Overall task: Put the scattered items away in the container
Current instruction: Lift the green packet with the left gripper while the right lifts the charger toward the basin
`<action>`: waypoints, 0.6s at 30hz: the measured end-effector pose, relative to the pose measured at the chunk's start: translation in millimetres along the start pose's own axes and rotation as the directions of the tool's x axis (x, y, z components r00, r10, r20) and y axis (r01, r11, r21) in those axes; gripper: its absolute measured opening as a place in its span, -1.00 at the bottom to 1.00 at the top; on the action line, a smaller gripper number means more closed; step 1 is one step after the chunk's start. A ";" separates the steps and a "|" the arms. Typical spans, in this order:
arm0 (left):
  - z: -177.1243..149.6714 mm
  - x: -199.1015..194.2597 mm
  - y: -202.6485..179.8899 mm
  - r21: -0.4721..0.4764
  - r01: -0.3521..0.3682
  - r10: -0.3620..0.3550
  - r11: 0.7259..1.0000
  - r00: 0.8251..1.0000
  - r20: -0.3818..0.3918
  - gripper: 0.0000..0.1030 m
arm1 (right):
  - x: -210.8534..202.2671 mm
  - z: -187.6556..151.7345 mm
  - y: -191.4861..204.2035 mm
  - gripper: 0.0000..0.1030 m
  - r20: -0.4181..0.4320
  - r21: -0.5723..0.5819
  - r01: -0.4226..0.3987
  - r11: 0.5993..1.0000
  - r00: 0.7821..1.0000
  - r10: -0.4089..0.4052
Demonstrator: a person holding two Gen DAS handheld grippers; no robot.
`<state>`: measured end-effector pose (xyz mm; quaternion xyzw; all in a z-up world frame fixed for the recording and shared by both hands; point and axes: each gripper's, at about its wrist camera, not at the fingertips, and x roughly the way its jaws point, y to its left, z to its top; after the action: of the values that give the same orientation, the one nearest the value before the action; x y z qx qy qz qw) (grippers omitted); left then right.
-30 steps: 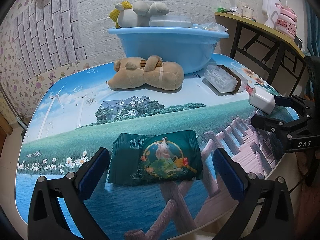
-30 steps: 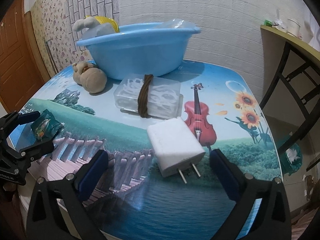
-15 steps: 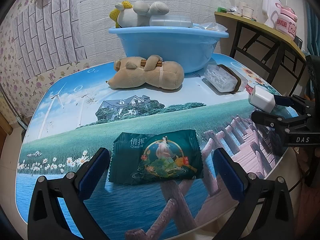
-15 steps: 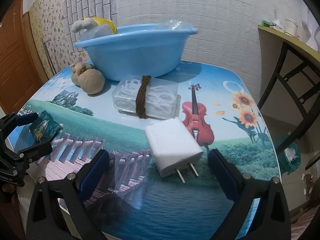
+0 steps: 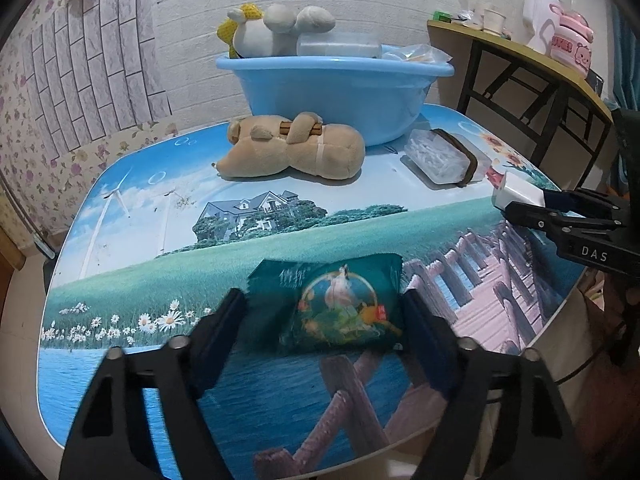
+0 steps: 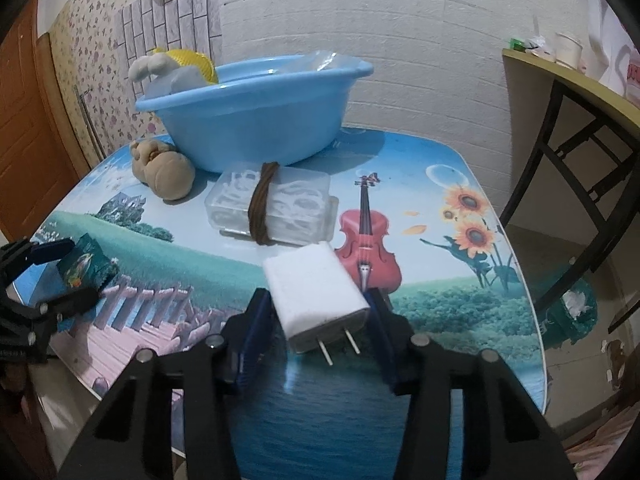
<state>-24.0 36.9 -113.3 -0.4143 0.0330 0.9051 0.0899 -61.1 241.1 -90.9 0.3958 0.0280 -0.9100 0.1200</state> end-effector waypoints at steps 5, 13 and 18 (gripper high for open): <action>3.2 -1.9 -0.5 0.015 0.004 -0.004 1.000 1.000 -0.023 0.00 | -1.2 3.1 -4.6 -0.11 -0.028 0.032 -0.022 0.999 0.999 0.023; 12.2 -21.0 8.5 -0.042 0.031 -0.031 0.999 0.999 -0.008 -0.07 | -23.2 10.2 -7.6 -0.12 -0.024 0.021 -0.043 0.999 0.999 0.044; 33.1 -46.2 21.0 -0.081 0.017 -0.012 0.997 0.998 0.063 -0.07 | -41.5 24.3 -12.0 -0.12 0.010 0.048 -0.065 0.997 0.998 0.064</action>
<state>-23.0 14.4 -57.0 -0.3893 -0.0096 0.9175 0.0805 -54.0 257.3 -44.5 0.3954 -0.0073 -0.9078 0.1399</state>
